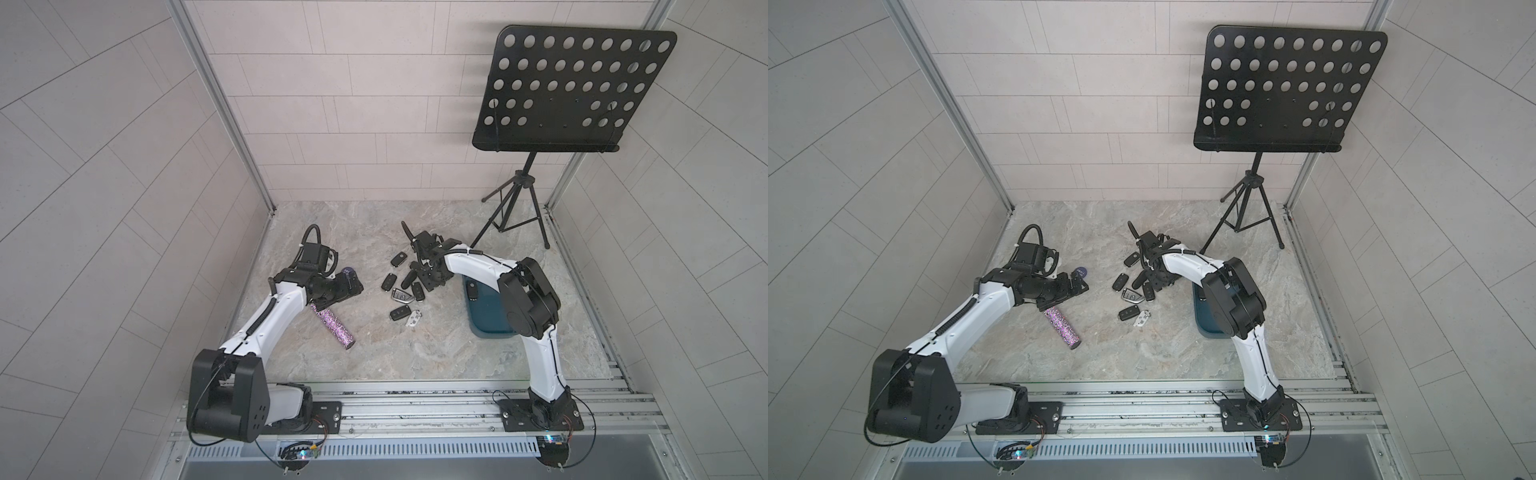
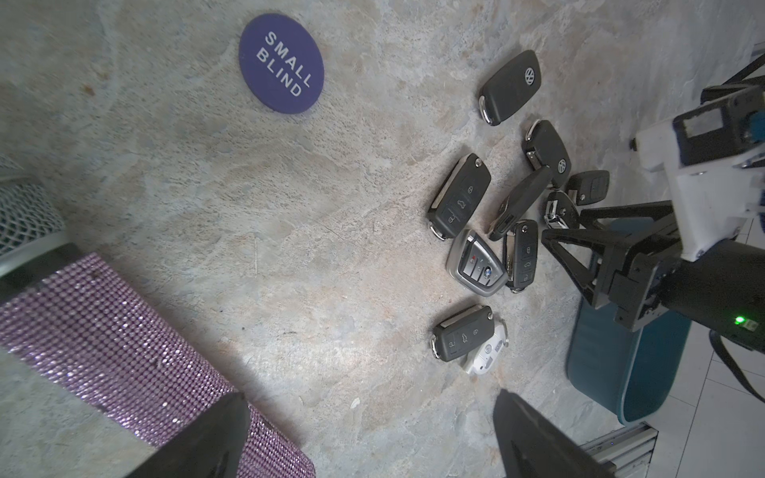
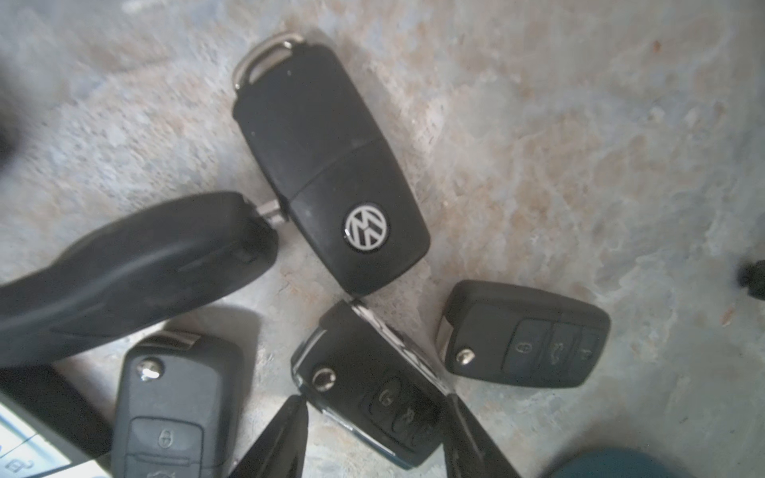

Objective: Place the car key into the storage box
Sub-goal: Pick up the car key from the center of the board.

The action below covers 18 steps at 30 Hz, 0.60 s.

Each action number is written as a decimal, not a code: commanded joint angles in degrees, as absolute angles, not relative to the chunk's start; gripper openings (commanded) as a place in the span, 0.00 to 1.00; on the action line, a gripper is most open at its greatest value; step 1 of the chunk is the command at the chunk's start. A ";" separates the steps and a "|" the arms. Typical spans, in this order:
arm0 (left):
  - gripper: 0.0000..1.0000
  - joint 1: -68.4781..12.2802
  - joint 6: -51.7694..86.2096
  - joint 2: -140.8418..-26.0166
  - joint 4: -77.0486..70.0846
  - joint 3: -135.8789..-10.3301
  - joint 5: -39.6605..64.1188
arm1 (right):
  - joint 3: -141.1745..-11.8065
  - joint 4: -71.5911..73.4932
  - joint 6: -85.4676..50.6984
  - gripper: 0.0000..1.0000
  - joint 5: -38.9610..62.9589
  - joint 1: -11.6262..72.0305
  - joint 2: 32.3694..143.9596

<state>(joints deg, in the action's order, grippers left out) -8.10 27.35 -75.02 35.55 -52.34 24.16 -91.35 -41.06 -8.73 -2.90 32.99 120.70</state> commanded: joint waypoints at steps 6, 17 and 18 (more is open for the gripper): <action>1.00 -7.57 27.10 -75.47 36.39 -52.36 24.55 | -88.24 -43.38 -12.56 0.55 1.23 33.22 115.79; 1.00 -7.57 26.98 -75.93 36.78 -52.90 24.35 | -89.70 -43.44 -10.92 0.55 -0.66 32.28 116.90; 1.00 -7.61 26.90 -75.79 36.90 -52.92 24.22 | -90.03 -43.41 -10.89 0.55 -0.49 32.19 117.28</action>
<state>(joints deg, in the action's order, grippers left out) -7.94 27.38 -75.66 35.53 -52.34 24.43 -88.62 -41.89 -11.40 0.34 32.60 117.30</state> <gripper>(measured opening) 0.998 0.545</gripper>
